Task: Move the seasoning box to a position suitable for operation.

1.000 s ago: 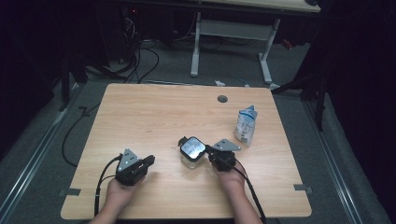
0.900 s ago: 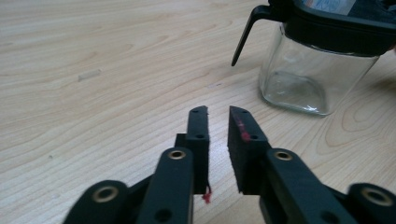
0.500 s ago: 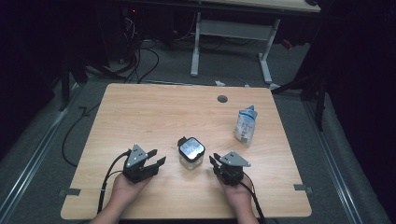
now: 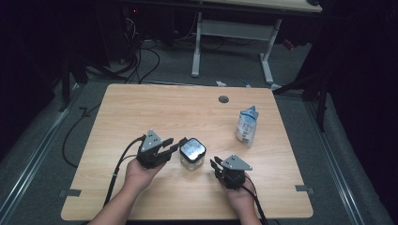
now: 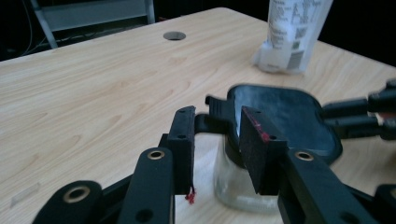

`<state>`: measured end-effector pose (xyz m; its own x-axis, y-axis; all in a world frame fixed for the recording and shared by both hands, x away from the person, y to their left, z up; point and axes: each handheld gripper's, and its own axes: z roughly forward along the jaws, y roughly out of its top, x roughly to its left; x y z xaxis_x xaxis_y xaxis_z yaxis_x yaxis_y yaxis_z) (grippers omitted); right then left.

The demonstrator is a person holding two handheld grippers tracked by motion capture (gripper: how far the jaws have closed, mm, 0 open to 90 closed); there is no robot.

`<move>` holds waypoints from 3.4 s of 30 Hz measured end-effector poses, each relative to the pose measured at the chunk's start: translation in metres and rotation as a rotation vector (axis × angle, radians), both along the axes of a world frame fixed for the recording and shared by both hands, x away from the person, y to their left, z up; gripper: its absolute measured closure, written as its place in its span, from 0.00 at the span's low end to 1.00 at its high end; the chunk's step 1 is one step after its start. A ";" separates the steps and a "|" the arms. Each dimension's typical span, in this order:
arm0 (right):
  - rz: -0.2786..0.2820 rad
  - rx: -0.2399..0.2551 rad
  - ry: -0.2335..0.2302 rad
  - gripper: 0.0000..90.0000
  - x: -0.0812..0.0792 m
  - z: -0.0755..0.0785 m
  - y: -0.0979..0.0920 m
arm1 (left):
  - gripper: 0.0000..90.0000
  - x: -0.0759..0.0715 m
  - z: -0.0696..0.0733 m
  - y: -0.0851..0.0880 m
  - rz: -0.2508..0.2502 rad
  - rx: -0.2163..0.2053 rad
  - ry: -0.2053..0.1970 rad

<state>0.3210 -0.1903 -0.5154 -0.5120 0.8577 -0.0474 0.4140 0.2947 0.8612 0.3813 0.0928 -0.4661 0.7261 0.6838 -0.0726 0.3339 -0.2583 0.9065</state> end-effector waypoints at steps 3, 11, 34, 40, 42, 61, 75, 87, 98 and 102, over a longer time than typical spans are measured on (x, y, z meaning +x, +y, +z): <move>0.001 0.010 0.002 0.84 0.000 0.002 -0.001 | 0.78 0.006 0.004 -0.007 0.013 0.009 -0.009; 0.001 0.026 0.004 0.83 0.000 0.004 -0.004 | 0.89 0.017 0.007 -0.016 0.011 0.015 0.006; 0.020 0.030 0.006 0.84 -0.001 0.006 -0.003 | 1.00 0.027 0.000 -0.035 0.007 0.084 0.005; 0.021 0.034 0.008 0.85 -0.001 0.006 -0.003 | 1.00 0.026 0.000 -0.036 0.009 0.095 -0.010; 0.025 0.040 0.008 0.86 -0.001 0.006 -0.003 | 1.00 0.026 0.000 -0.036 0.009 0.093 -0.011; 0.037 0.038 -0.009 0.99 -0.003 0.007 -0.002 | 1.00 0.024 -0.003 -0.034 0.015 0.073 -0.022; 0.042 0.036 -0.015 0.99 -0.004 0.009 -0.001 | 1.00 0.025 -0.006 -0.033 0.022 0.067 -0.024; 0.075 0.070 -0.075 1.00 -0.008 0.028 0.009 | 1.00 0.026 -0.007 -0.032 0.022 0.051 -0.017; 0.096 0.059 -0.082 1.00 0.003 0.040 0.022 | 1.00 0.027 -0.007 -0.032 0.020 0.047 -0.013; 0.105 0.058 -0.063 1.00 0.006 0.035 0.027 | 1.00 0.027 -0.007 -0.032 0.021 0.046 -0.012</move>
<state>0.3269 -0.1636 -0.4802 -0.5967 0.8018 -0.0342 0.3278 0.2824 0.9015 0.4078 0.0607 -0.4732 0.7122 0.7012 -0.0324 0.3289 -0.2926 0.8979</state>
